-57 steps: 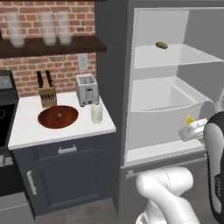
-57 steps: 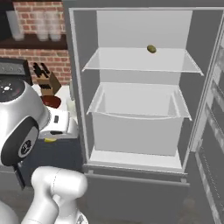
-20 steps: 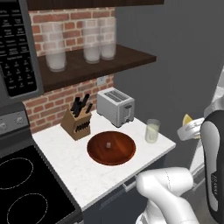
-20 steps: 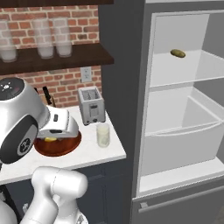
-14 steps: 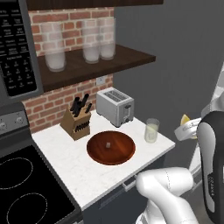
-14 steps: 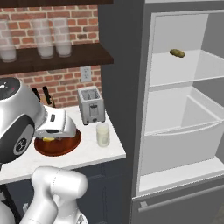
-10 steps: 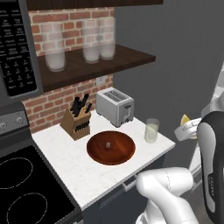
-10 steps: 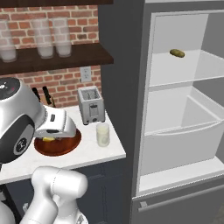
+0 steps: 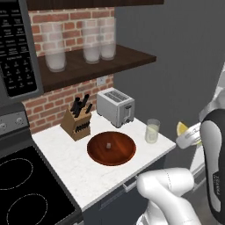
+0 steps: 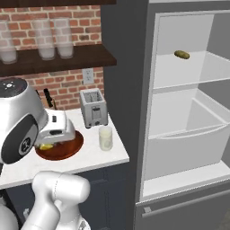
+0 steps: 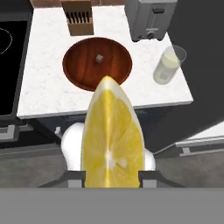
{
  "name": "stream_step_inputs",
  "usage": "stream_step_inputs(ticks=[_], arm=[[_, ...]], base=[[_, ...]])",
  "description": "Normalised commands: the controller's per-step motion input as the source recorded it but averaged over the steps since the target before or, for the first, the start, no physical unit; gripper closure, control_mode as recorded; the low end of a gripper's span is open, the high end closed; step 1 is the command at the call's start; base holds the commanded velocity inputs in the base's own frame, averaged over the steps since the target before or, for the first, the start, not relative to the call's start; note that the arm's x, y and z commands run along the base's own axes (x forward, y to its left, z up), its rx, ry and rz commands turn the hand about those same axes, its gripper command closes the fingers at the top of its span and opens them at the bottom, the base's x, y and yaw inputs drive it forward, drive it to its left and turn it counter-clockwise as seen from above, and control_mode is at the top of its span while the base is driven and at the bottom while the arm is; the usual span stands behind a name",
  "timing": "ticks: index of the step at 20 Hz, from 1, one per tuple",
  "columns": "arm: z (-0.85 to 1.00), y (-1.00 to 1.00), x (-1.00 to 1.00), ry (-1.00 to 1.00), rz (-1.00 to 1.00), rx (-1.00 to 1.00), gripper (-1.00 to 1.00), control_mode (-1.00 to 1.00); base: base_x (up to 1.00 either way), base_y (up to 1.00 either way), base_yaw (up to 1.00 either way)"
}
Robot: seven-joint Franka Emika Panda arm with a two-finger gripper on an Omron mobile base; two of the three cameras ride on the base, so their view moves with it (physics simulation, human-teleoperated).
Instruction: Grab a lemon wedge from the fridge and one ice cube from the ice bowl, and put them in the glass of lemonade.
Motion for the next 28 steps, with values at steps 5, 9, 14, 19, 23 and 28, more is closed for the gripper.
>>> stream_step_inputs(ticks=[5, 9, 14, 19, 23, 28], arm=[[-0.08, 0.12, 0.0, 0.28, 0.21, -0.22, 1.0, -1.0], [-0.41, -0.11, -0.07, 0.05, 0.35, -0.22, 1.0, -1.0], [-0.5, -0.27, -0.05, -0.05, 0.35, -0.13, 1.0, -1.0], [-0.17, -0.28, 0.0, -0.03, 0.35, -0.14, 1.0, -1.0], [0.0, -0.07, 0.0, 0.03, 0.32, -0.24, 1.0, -1.0], [0.03, 0.0, 0.0, 0.05, 0.31, -0.29, 1.0, -1.0]], base=[[0.0, 0.0, 0.0], [0.0, 0.0, 0.0], [0.0, 0.0, 0.0], [0.0, 0.0, 0.0], [0.0, 0.0, 0.0], [0.0, 0.0, 0.0]])
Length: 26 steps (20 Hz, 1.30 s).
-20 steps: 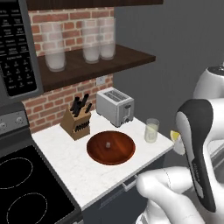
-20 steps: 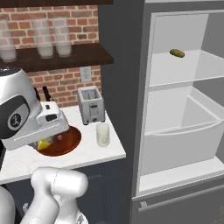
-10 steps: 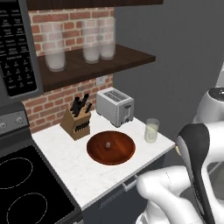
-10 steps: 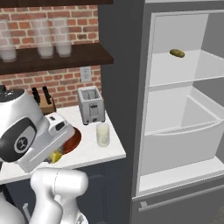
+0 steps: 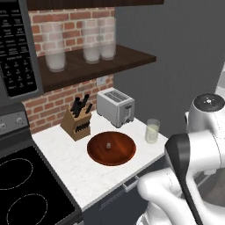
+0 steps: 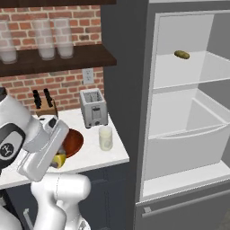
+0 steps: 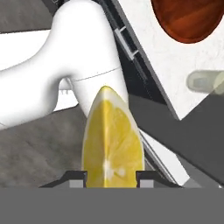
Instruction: Grab a lemon wedge from the fridge and one ice cube from the ice bowl, and put them in the glass of lemonade.
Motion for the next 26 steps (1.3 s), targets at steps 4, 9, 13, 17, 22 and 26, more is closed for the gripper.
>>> stream_step_inputs(ticks=[4, 9, 13, 17, 22, 26], arm=[[0.0, 0.0, 0.0, 0.06, 0.33, -0.31, 1.0, -1.0], [0.0, -0.07, 0.0, 0.04, 0.35, -0.31, 1.0, -1.0], [0.0, -0.16, 0.0, 0.0, 0.38, -0.28, 1.0, -1.0], [0.0, -0.17, 0.0, 0.0, 0.38, -0.26, 1.0, -1.0], [0.0, -0.13, 0.0, 0.0, 0.36, -0.25, 1.0, -1.0], [-0.03, -0.01, 0.0, 0.01, 0.35, -0.28, 1.0, -1.0]], base=[[0.0, 0.0, 0.0], [0.0, 0.0, 0.0], [0.0, 0.0, 0.0], [0.0, 0.0, 0.0], [0.0, 0.0, 0.0], [0.0, 0.0, 0.0]])
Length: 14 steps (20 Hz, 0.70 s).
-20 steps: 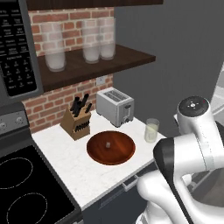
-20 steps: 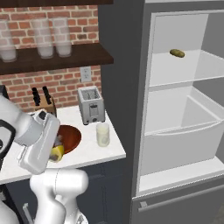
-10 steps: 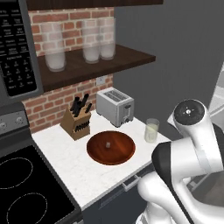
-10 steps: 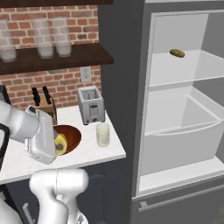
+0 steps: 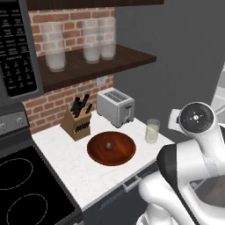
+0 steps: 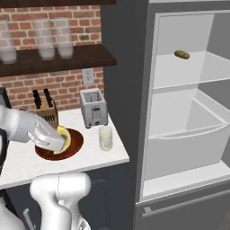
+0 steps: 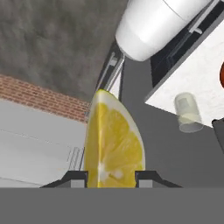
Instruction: Grab a lemon wedge from the fridge and one ice cube from the ice bowl, and put them in the glass of lemonade.
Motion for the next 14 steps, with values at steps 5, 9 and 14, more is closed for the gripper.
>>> stream_step_inputs(ticks=[5, 9, 14], arm=[[-0.33, 0.0, 0.0, 0.0, 0.36, -0.23, 1.0, -1.0], [-0.13, 0.0, 0.25, -0.08, 0.04, -0.01, 1.0, -1.0], [-0.31, 0.0, 0.43, -0.14, 0.0, -0.01, 1.0, -1.0]], base=[[0.0, 0.0, 0.0], [0.0, 0.0, 0.0], [0.0, 0.0, 0.0]])
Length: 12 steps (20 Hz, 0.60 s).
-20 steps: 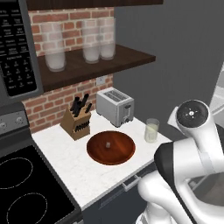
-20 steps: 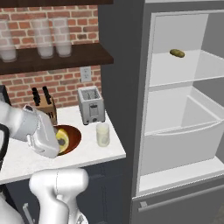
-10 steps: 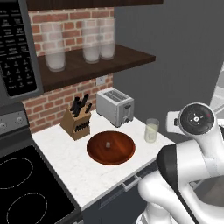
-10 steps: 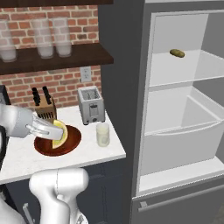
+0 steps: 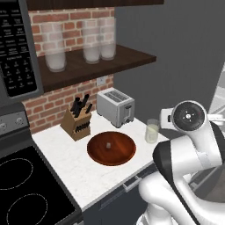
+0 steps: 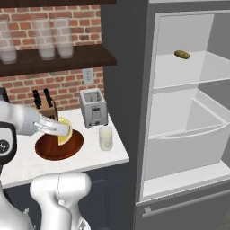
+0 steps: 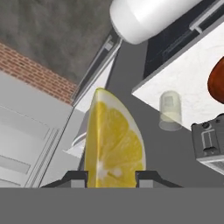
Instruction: Grab a lemon wedge from the fridge and one ice cube from the ice bowl, and put them in the glass of lemonade.
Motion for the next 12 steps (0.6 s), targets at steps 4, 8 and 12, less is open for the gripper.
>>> stream_step_inputs(ticks=[4, 8, 12], arm=[[-0.34, 0.0, 0.43, -0.19, -0.03, 0.0, 1.0, -1.0], [-0.33, -0.13, 0.43, -0.21, -0.05, 0.0, 1.0, -1.0], [-0.33, -0.26, 0.29, -0.18, -0.04, 0.0, 1.0, -1.0]], base=[[0.0, 0.0, 0.0], [0.0, 0.0, 0.0], [0.0, 0.0, 0.0]])
